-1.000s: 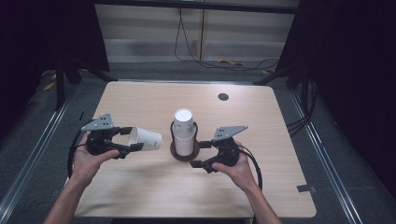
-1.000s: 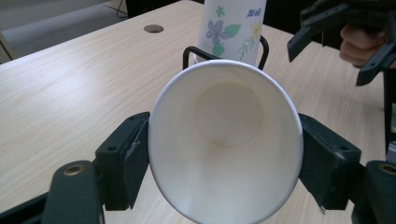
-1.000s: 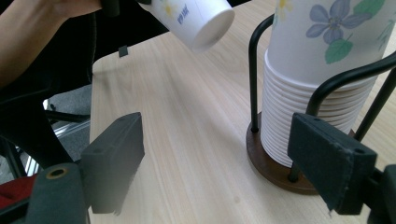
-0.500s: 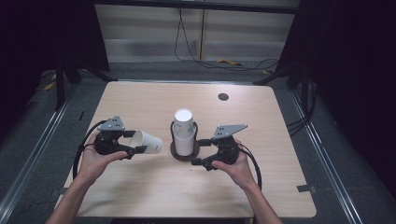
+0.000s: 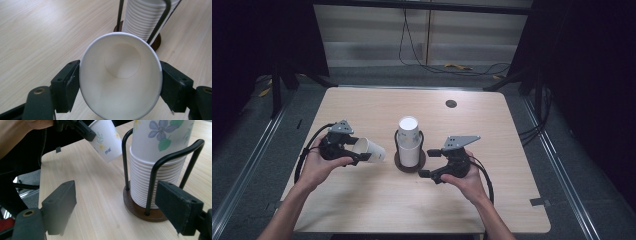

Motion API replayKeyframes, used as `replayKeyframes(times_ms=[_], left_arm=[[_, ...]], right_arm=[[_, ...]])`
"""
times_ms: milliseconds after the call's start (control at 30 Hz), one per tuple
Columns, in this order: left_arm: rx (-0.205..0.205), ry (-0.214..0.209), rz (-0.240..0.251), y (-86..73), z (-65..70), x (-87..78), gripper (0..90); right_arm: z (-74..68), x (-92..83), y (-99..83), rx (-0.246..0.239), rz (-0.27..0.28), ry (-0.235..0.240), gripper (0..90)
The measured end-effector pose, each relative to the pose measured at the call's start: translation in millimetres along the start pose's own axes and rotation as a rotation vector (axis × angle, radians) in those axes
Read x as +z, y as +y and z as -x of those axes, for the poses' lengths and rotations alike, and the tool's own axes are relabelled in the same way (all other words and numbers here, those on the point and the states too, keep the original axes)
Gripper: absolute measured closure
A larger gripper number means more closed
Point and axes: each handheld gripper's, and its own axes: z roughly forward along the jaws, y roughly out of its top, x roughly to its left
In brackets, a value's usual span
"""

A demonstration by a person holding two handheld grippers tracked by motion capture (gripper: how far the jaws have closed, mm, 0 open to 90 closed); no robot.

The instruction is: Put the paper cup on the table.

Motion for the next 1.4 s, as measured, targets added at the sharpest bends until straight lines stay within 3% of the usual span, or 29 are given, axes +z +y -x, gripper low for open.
replayKeyframes(times_ms=[233,467,700,767,900,967,1100,1167,1400], left_arm=[[-0.027,0.027,-0.016,6.0,-14.9,-1.7,25.5],[-0.04,0.038,-0.055,7.6,-30.6,-2.6,25.5],[-0.033,0.051,-0.121,8.8,-35.5,-0.1,25.5],[-0.031,0.063,-0.157,9.2,-38.6,5.0,25.4],[-0.034,0.064,-0.183,10.7,-40.8,9.7,25.2],[-0.037,0.096,-0.2,13.0,-42.4,11.8,25.1],[-0.033,0.078,-0.222,14.8,-44.0,17.3,24.4],[-0.013,0.083,-0.247,13.6,-43.1,20.0,23.8],[-0.009,0.079,-0.247,11.4,-39.6,25.5,22.2]], right_arm=[[1.0,-10.2,-5.7,0.023,0.019,-0.047,17.7],[-4.4,-18.4,-8.0,0.021,0.028,-0.061,17.2],[-10.0,-34.6,-24.0,0.027,0.014,-0.092,17.2],[-7.9,-40.7,-31.0,0.047,0.023,-0.103,17.2],[-5.6,-41.4,-34.4,0.06,0.021,-0.107,17.1],[-4.7,-39.7,-35.1,0.062,0.017,-0.105,17.1],[-5.6,-38.6,-34.7,0.06,0.017,-0.104,17.1],[-5.3,-39.0,-34.7,0.06,0.016,-0.107,17.1],[-4.7,-38.9,-36.0,0.061,0.013,-0.108,17.1]])
